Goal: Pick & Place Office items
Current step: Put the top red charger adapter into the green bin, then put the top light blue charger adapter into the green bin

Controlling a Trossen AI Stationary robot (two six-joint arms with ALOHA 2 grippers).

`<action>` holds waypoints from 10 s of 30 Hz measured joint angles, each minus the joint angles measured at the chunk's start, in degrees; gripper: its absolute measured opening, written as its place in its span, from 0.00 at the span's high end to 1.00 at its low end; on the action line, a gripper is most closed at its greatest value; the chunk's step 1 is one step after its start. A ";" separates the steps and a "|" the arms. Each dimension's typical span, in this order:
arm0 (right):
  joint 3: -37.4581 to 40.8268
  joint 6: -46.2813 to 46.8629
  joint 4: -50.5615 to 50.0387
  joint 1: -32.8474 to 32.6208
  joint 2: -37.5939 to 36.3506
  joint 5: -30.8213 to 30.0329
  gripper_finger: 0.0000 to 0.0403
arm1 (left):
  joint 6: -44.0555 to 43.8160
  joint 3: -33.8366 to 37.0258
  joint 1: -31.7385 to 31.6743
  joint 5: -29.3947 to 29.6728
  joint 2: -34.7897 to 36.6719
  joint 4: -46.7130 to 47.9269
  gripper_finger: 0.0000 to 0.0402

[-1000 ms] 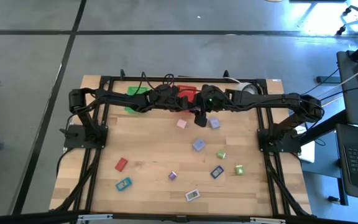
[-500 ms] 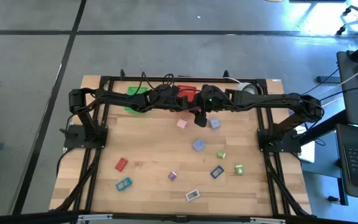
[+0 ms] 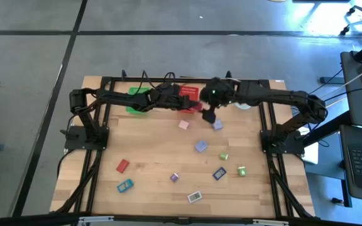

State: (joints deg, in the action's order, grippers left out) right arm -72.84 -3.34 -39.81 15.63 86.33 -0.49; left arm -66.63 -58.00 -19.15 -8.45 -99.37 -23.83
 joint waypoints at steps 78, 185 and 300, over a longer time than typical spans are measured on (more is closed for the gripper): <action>32.22 43.42 22.27 4.51 -16.38 -13.47 0.30 | 34.11 25.86 -23.74 14.05 35.04 40.46 0.66; 27.96 58.55 15.36 -9.92 2.10 -19.29 0.71 | 43.88 17.49 -19.50 16.31 40.61 37.36 0.48; 7.04 6.88 52.32 -6.83 -2.98 7.23 0.65 | 59.29 8.33 4.06 -3.25 16.13 -32.79 0.69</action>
State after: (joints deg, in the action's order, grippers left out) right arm -65.80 3.54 12.51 8.81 83.35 6.74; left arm -7.35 -49.67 -15.09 -11.70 -83.24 -56.63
